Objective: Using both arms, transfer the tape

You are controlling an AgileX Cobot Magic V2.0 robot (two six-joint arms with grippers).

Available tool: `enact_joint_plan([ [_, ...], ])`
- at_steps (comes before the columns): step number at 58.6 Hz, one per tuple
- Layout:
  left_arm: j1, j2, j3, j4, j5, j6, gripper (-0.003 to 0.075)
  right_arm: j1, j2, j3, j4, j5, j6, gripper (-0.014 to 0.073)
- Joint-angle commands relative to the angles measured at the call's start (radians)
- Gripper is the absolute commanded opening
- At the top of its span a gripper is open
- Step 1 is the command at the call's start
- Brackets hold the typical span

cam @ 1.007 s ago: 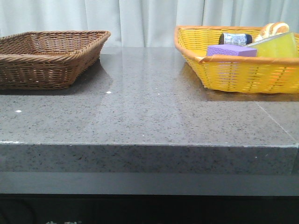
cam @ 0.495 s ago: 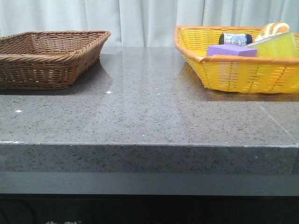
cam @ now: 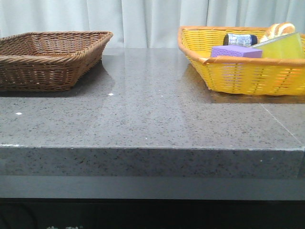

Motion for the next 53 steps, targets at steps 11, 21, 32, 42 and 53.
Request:
enact_joint_plan([
  [11,0.004,0.009,-0.037,-0.002,-0.083,-0.002,0.0617,-0.034,0.357,-0.346,-0.034,0.133,0.072,0.0552],
  [21,0.004,0.009,-0.037,-0.002,-0.083,-0.002,0.0617,-0.031,0.597,-0.552,-0.182,0.257,0.21,0.0549],
  [32,0.004,0.009,-0.037,-0.002,-0.083,-0.002,0.0617,-0.03,0.819,-0.76,-0.254,0.352,0.271,0.0549],
  [42,0.004,0.009,-0.037,-0.002,-0.083,-0.002,0.0617,-0.028,0.979,-0.906,-0.254,0.413,0.271,0.0549],
  [53,0.004,0.009,-0.037,-0.002,-0.083,-0.002,0.0617,-0.028,1.086,-0.982,-0.276,0.474,0.272,0.0549],
])
